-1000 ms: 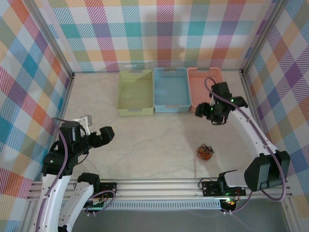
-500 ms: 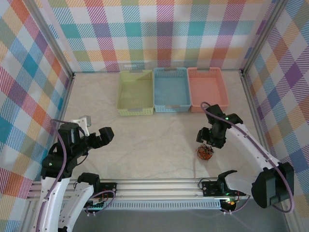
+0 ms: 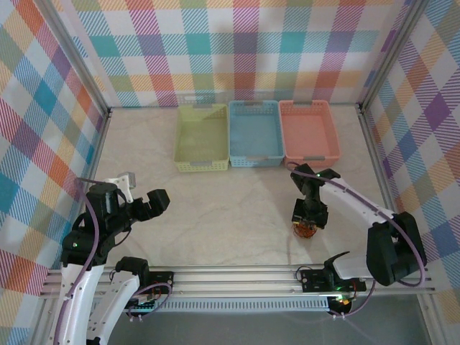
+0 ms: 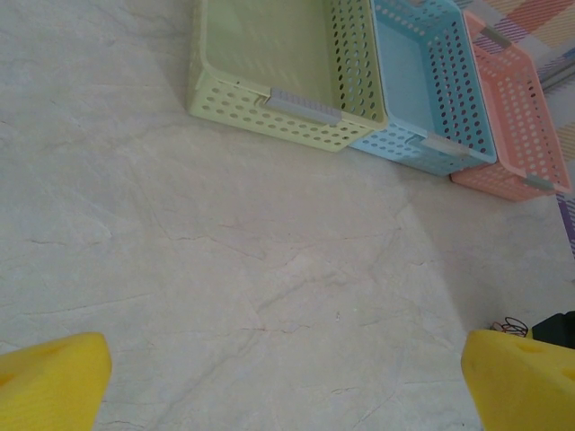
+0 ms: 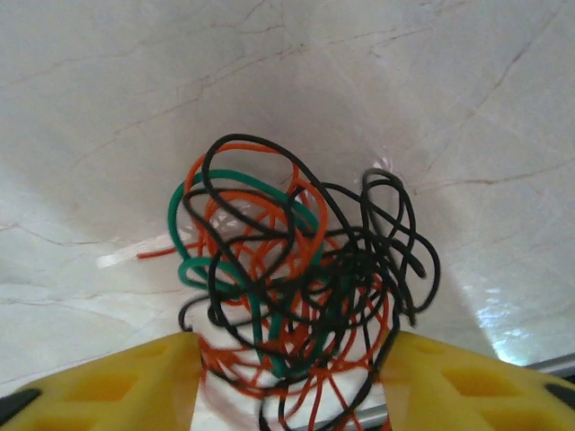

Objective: Untangle the cables

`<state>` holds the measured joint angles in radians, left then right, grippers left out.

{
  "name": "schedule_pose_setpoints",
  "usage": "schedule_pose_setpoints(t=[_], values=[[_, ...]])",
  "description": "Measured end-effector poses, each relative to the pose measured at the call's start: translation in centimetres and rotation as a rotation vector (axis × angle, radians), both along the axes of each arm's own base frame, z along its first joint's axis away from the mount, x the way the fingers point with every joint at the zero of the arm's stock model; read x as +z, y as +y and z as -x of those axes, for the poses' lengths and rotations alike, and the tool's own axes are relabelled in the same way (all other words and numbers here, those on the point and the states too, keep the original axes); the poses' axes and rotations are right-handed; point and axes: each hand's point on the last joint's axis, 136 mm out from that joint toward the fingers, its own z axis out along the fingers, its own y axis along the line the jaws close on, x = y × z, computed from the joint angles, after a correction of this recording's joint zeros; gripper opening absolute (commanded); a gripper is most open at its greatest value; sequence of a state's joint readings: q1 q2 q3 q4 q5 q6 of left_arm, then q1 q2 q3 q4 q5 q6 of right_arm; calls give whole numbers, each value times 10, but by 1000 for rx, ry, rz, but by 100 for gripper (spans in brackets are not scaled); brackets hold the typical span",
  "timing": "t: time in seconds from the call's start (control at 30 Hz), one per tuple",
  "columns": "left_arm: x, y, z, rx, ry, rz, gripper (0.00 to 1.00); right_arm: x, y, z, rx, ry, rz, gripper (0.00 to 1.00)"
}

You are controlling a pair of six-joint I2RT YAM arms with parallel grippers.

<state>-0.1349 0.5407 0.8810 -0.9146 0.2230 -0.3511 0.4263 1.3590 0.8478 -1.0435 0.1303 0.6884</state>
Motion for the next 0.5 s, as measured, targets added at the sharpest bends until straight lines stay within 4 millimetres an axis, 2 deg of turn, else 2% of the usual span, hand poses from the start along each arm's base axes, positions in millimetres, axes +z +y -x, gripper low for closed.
schedule_pose_setpoints(t=[0.13, 0.17, 0.2, 0.23, 0.37, 0.43, 0.5], values=[[0, 0, 0, 0, 1, 0, 100, -4, 2, -2, -2, 0, -1, 23], [-1, 0, 0, 0, 1, 0, 100, -4, 3, -4, 1, -5, -5, 11], [-1, 0, 0, 0, 1, 0, 100, -4, 3, -5, 4, -9, -8, 3], [-1, 0, 0, 0, 1, 0, 100, -4, 5, -5, 12, -11, -14, 0], [-1, 0, 0, -2, 1, 0, 100, 6, 15, -14, 52, -40, -66, 0], [-1, 0, 0, -1, 1, -1, 100, 24, 28, -27, 77, -95, -124, 0], [-1, 0, 0, 0, 1, -2, 100, 49, 47, -46, 107, -182, -213, 0]])
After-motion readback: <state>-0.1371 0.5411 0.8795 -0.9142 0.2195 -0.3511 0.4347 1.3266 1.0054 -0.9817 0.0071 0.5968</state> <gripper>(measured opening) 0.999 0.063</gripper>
